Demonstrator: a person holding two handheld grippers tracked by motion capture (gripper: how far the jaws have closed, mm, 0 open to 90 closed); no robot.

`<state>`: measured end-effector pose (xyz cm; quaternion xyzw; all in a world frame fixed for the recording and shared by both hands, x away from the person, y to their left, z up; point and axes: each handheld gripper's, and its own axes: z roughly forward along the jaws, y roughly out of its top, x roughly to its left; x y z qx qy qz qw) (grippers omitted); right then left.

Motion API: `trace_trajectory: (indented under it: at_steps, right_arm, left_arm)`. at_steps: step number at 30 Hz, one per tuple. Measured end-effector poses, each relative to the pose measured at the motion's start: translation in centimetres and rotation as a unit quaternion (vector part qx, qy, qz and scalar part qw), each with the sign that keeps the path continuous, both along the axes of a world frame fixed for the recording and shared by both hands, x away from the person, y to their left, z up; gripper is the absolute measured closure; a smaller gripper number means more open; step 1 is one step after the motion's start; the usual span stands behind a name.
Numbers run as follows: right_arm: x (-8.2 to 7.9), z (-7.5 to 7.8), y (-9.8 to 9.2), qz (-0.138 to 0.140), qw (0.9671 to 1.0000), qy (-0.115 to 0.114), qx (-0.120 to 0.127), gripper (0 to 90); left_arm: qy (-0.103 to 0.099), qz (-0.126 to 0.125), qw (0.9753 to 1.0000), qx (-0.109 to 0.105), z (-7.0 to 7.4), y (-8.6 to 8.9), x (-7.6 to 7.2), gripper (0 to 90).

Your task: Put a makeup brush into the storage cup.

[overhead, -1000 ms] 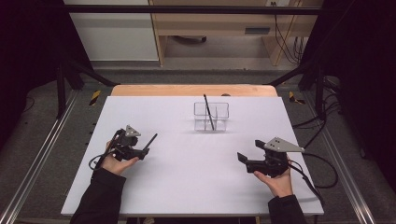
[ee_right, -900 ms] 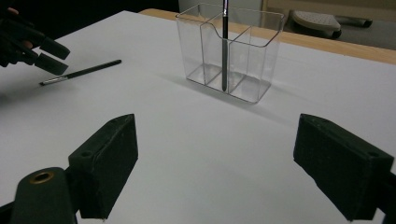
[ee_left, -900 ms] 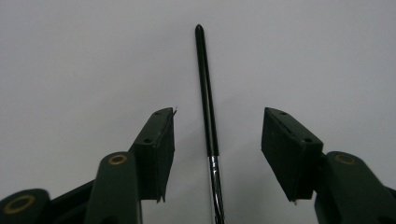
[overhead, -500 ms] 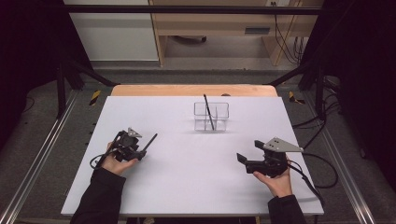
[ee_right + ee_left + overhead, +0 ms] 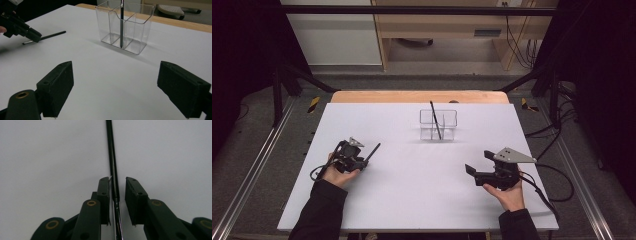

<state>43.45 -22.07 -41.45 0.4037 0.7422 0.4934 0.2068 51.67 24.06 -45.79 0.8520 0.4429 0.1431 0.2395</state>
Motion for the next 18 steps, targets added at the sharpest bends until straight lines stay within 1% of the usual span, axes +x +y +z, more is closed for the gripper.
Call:
trace_trajectory:
  at_steps: [6, 10, 14, 16, 18]
  right_arm:
    - [0.05, -0.06, 0.03, 0.001, 1.0, 0.0, -0.002, 13.9]
    - [0.04, -0.06, 0.04, 0.002, 1.0, 0.0, -0.002, 13.9]
    - [0.02, -0.05, 0.03, 0.003, 1.0, 0.001, -0.002, 13.9]
    - [0.02, -0.05, 0.02, 0.002, 1.0, 0.001, -0.003, 13.9]
    - [0.0, -0.05, 0.01, 0.004, 1.0, 0.001, -0.003, 13.9]
  left_arm:
    - [0.0, -0.003, 1.0, -0.006, -0.06, -0.06, -0.02, 81.9]
    - [0.0, -0.008, 1.0, -0.005, -0.04, -0.04, -0.07, 82.9]
    - [0.004, -0.022, 0.9997, -0.007, 0.0, 0.01, -0.2, 83.1]
    - [0.008, -0.034, 0.9993, -0.01, 0.02, -0.02, -0.32, 83.2]
    - [0.007, -0.044, 0.999, -0.004, 0.05, -0.14, -0.47, 83.1]
